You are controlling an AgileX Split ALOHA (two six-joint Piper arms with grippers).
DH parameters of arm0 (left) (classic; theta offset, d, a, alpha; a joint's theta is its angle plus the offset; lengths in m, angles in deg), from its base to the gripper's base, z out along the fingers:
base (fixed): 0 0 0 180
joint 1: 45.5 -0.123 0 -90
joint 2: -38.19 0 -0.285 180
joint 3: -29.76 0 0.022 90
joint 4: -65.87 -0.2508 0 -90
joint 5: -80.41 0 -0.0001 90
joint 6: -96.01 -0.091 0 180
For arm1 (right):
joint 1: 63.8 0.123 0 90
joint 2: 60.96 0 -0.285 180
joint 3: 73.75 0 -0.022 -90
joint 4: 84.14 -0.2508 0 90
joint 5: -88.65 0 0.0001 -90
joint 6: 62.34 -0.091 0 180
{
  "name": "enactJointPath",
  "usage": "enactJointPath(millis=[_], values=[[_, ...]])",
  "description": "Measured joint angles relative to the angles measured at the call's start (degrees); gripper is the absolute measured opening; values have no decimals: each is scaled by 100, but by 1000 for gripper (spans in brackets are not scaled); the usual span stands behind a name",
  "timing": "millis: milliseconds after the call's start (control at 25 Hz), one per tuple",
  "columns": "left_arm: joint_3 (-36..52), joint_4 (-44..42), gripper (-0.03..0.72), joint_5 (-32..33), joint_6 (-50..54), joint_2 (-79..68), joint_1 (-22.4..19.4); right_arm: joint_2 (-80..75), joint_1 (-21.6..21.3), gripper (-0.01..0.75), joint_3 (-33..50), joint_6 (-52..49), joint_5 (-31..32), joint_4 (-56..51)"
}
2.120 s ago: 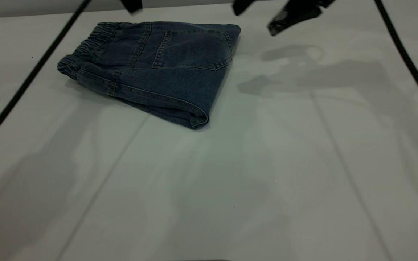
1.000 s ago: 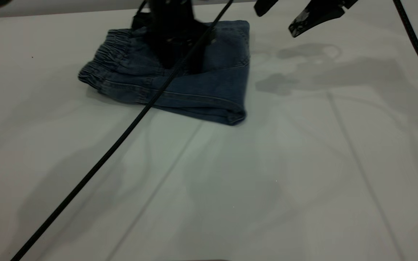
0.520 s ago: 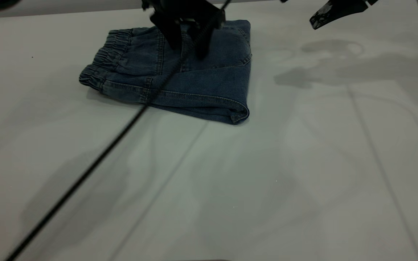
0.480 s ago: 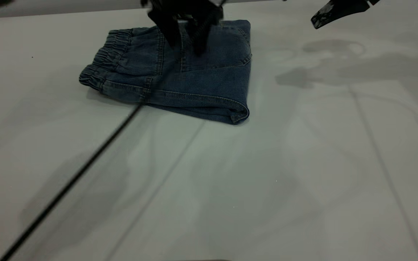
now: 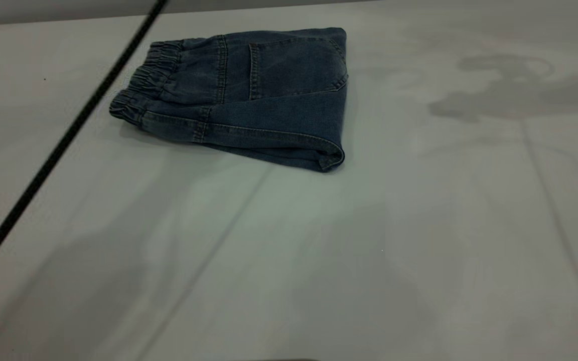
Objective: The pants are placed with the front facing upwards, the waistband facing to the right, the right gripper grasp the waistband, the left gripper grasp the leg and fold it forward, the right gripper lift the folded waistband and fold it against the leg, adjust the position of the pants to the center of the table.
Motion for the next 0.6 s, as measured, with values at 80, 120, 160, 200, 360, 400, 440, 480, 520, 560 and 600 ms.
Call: enactJointPath(millis=[80, 120, 160, 200, 360, 400, 440, 480, 520, 560, 600], values=[[499, -105, 482, 0, 5, 410, 0, 485, 36, 573, 37, -117, 12, 128], [800, -207, 482, 0, 20, 595, 0, 759, 65, 573, 92, -153, 13, 138], [1097, -317, 482, 0, 51, 832, 0, 1001, 110, 573, 189, -168, 12, 144], [1340, -419, 482, 0, 87, 1087, 0, 1311, 169, 573, 301, -173, 18, 144], [2435, -568, 482, 0, 267, 2259, -4, 2522, 511, 573, 1122, -161, 82, 138], [2724, -572, 482, 0, 339, 2547, -4, 2825, 600, 573, 1385, -154, 103, 143], [2996, -571, 482, 0, 339, 2889, -4, 3073, 672, 573, 1654, -154, 115, 150], [3228, -571, 482, 0, 432, 3233, -4, 3372, 725, 573, 1881, -154, 122, 156], [3502, -571, 482, 0, 506, 3585, -4, 3674, 779, 573, 2152, -154, 130, 161], [3781, -571, 482, 0, 601, 3877, -4, 3927, 826, 573, 2420, -154, 136, 168], [4009, -558, 482, 0, 700, 4228, -4, 4230, 859, 573, 2678, -154, 136, 173]])
